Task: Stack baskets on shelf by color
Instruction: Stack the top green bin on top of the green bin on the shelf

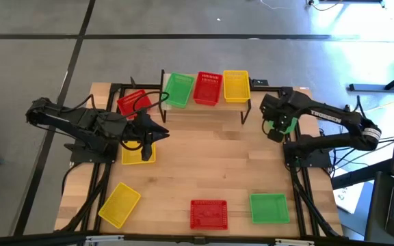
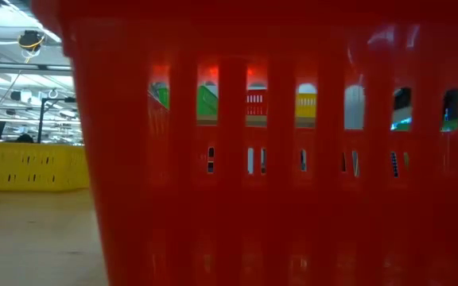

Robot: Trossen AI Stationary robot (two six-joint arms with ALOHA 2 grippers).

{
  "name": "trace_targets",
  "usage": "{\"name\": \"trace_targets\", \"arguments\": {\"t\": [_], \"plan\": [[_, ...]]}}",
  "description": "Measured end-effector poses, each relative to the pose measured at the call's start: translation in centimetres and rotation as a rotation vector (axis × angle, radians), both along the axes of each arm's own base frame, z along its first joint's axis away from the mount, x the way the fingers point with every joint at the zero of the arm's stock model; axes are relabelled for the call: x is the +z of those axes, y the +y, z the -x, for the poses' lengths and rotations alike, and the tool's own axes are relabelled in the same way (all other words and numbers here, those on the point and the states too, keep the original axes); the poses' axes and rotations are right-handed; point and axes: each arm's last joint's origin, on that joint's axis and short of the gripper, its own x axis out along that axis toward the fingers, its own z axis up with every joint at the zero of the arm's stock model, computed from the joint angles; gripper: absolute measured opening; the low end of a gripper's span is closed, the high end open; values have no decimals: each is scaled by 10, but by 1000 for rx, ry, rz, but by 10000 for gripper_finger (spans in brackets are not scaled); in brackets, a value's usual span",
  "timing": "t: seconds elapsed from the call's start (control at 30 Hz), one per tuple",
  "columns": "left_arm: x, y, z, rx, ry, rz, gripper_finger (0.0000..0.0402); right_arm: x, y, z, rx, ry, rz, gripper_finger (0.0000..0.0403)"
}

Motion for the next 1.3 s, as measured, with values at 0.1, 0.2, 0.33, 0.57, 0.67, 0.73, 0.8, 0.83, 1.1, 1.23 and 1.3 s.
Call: {"name": "trace_targets", "arguments": {"t": [0.1,0.2,0.33,0.57,0.67,0.73,0.8,0.83,1.1,1.23,1.3], "plan": [[0,0,0,2,-1,6,60,17,17,0,2,17,-4,1],[0,0,0,7,-5,23,60,34,33,-3,4,-4,-21,1],[0,0,0,8,-5,25,60,60,54,-13,25,-109,-20,0],[0,0,0,3,0,9,60,116,86,-33,120,-311,41,0],[0,0,0,-6,6,-22,60,136,96,-44,174,-375,125,0],[0,1,0,-4,8,-31,60,146,102,-54,227,-397,163,0],[0,4,-1,12,8,-32,60,151,108,-65,318,-396,178,0],[0,6,-1,22,8,-32,60,153,111,-72,353,-391,187,0],[0,16,-3,82,3,-8,60,143,129,-132,474,-310,112,0],[0,16,-3,78,6,-9,60,128,147,-158,672,-283,37,0],[-1,16,-3,76,13,-19,60,118,154,-172,750,-280,9,0]]}}
